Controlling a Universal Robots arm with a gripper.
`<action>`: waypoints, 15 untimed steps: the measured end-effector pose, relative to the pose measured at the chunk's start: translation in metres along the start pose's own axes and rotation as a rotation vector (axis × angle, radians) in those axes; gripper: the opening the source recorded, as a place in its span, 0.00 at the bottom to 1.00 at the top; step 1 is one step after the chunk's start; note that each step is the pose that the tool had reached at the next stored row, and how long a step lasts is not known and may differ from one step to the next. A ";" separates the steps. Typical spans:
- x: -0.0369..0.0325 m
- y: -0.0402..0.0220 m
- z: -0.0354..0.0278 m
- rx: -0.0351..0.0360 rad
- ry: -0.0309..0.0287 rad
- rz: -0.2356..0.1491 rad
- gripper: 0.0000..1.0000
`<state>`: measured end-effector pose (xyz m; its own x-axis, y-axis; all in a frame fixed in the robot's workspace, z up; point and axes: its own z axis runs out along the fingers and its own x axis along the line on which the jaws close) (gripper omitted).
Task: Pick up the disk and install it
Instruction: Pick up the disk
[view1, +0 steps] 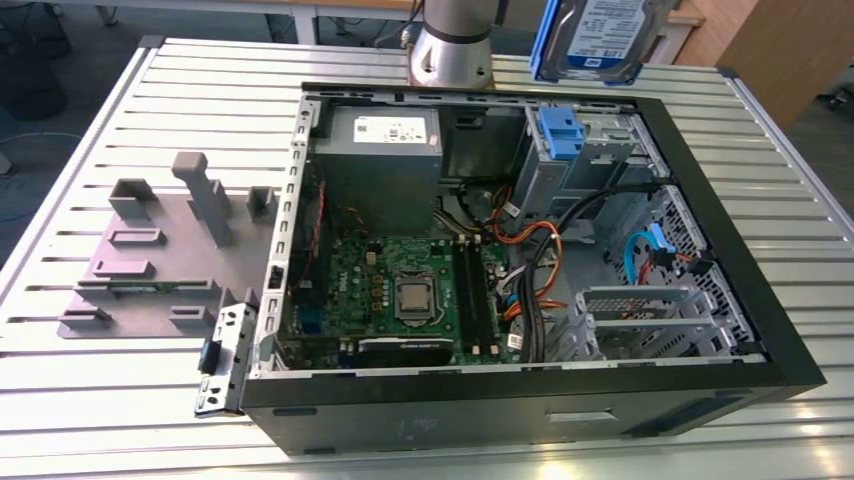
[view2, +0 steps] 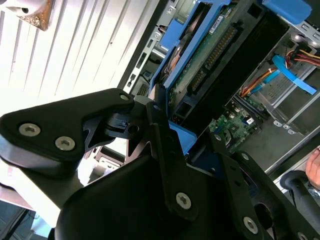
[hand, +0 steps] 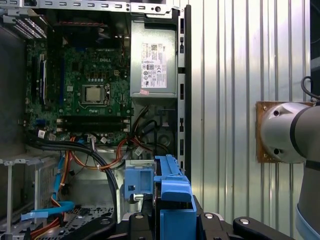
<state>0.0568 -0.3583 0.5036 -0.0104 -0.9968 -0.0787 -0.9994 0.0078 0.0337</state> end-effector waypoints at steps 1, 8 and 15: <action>0.0000 -0.0003 0.0000 0.0000 0.0000 0.000 0.37; 0.0000 -0.0027 -0.0001 0.0000 0.0000 0.000 0.37; 0.0000 -0.0048 -0.0001 0.0000 0.0000 0.000 0.37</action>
<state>0.0616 -0.3583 0.5036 -0.0104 -0.9968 -0.0787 -0.9994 0.0078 0.0337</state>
